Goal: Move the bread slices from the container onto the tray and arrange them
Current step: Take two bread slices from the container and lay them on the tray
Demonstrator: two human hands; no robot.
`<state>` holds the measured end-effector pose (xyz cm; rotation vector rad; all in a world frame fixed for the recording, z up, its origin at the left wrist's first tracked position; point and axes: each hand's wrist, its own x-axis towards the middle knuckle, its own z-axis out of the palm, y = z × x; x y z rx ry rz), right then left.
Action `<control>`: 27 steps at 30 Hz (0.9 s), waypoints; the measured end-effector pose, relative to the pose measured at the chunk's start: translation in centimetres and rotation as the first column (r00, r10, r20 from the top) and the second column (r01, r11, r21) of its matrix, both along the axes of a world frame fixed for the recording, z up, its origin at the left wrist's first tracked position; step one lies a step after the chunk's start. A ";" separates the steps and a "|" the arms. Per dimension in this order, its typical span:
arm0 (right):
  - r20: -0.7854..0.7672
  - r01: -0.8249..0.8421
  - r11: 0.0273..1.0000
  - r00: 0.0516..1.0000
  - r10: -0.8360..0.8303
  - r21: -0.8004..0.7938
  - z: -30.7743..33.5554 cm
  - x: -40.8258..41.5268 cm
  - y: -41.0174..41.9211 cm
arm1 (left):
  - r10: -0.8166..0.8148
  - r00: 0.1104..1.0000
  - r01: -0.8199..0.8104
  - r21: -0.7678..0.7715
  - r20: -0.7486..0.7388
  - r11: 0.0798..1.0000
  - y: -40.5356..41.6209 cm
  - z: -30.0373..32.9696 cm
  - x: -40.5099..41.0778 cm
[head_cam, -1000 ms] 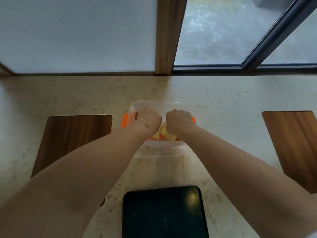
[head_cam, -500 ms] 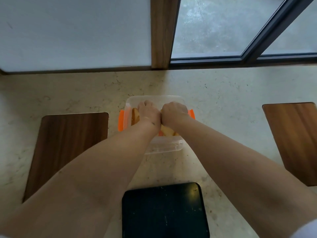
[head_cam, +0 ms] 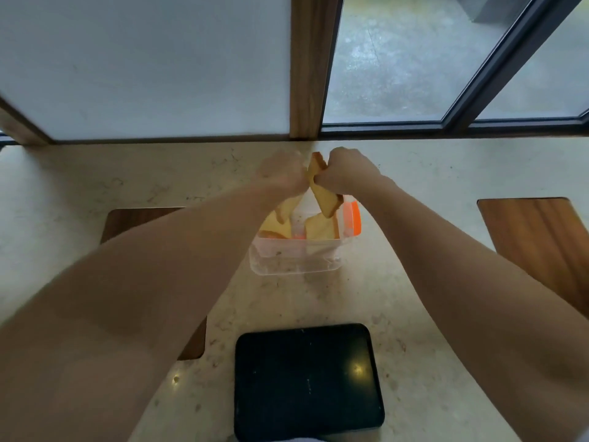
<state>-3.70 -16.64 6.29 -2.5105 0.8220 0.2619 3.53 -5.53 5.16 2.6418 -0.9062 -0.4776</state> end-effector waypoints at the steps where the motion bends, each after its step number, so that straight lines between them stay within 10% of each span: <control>1: 0.092 0.043 0.996 0.995 -0.050 0.076 1.6 -1.2 0.1 | 0.049 0.997 -0.055 -0.109 -0.059 0.993 0.8 1.8 -0.1; 7: 0.352 0.126 0.588 0.696 -0.626 0.799 5.3 -16.4 4.7 | 0.176 0.767 -0.571 -0.530 -0.617 0.627 15.6 4.2 -8.4; 11: -0.018 0.233 0.180 0.658 -0.753 0.956 -0.8 -25.6 10.6 | 0.218 0.378 -0.837 -0.231 -0.900 0.496 25.1 -3.2 -18.2; 16: -0.326 0.410 -0.079 0.578 -0.748 0.908 -7.8 -31.6 17.6 | 0.298 0.019 -0.958 0.068 -0.954 0.279 31.2 -11.1 -26.3; 27: -0.432 0.513 -0.139 0.511 -0.743 0.847 -11.1 -32.0 20.5 | 0.277 0.005 -0.956 0.077 -0.961 0.284 31.3 -12.2 -28.1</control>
